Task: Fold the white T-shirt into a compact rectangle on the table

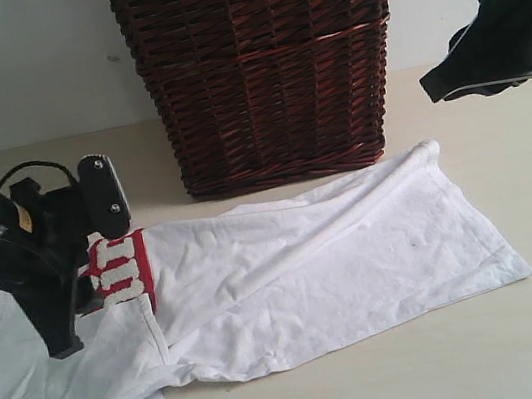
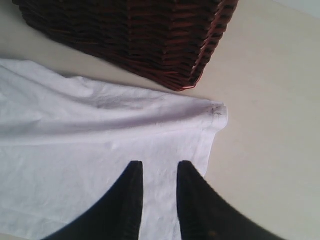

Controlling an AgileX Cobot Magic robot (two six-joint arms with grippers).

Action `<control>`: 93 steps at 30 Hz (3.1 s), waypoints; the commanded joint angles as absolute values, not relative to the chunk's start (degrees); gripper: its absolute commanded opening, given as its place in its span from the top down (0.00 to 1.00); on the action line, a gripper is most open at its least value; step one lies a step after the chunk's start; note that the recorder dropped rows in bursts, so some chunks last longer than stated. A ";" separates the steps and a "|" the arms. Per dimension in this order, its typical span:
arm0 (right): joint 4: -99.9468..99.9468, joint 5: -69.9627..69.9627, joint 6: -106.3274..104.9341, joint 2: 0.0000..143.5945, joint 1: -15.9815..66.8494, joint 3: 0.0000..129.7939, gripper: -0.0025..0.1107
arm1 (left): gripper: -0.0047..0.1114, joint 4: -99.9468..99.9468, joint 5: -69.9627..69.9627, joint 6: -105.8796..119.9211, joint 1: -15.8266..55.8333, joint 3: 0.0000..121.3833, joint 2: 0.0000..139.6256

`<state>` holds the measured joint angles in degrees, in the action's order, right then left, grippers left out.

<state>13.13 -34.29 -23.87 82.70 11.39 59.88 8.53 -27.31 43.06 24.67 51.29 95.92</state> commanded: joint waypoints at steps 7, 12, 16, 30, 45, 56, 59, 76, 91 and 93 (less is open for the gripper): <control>15.86 -34.59 -24.33 82.21 11.35 60.24 0.75 | 0.50 4.66 -52.65 21.12 27.79 51.45 89.31; 17.89 -34.82 -25.40 82.21 11.35 60.24 0.75 | 0.44 -8.35 -56.32 30.72 43.32 45.25 89.31; 18.52 -35.04 -25.40 82.21 11.35 60.24 0.75 | 0.40 0.66 -46.89 18.55 46.93 39.25 89.31; 21.12 -36.44 -29.93 82.21 11.35 60.24 0.75 | 0.40 23.51 -45.49 -7.97 40.46 47.76 88.60; 19.33 -39.18 -31.41 92.00 11.35 60.38 0.75 | 0.40 -5.53 -47.32 19.15 14.37 53.48 97.17; 19.58 -38.52 -31.50 91.76 11.35 60.38 0.75 | 0.40 -8.53 -35.82 29.54 16.07 53.48 103.37; 19.58 -37.70 -31.62 91.76 11.35 60.38 0.75 | 0.40 -8.16 -33.57 29.82 16.07 54.34 102.81; 19.58 -38.99 -31.87 91.76 11.35 60.38 0.75 | 0.80 -11.20 -43.40 38.93 16.07 57.10 107.82; 21.08 -39.44 -32.95 91.76 11.35 60.38 0.75 | 0.86 -11.57 -49.40 39.35 16.07 59.83 98.75; 21.32 -39.44 -32.93 91.76 11.35 60.38 0.75 | 0.96 -11.99 -50.19 40.38 16.07 59.83 97.93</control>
<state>20.59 -39.42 -32.07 92.27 11.39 60.00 -11.20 -49.09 39.37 16.00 59.63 99.33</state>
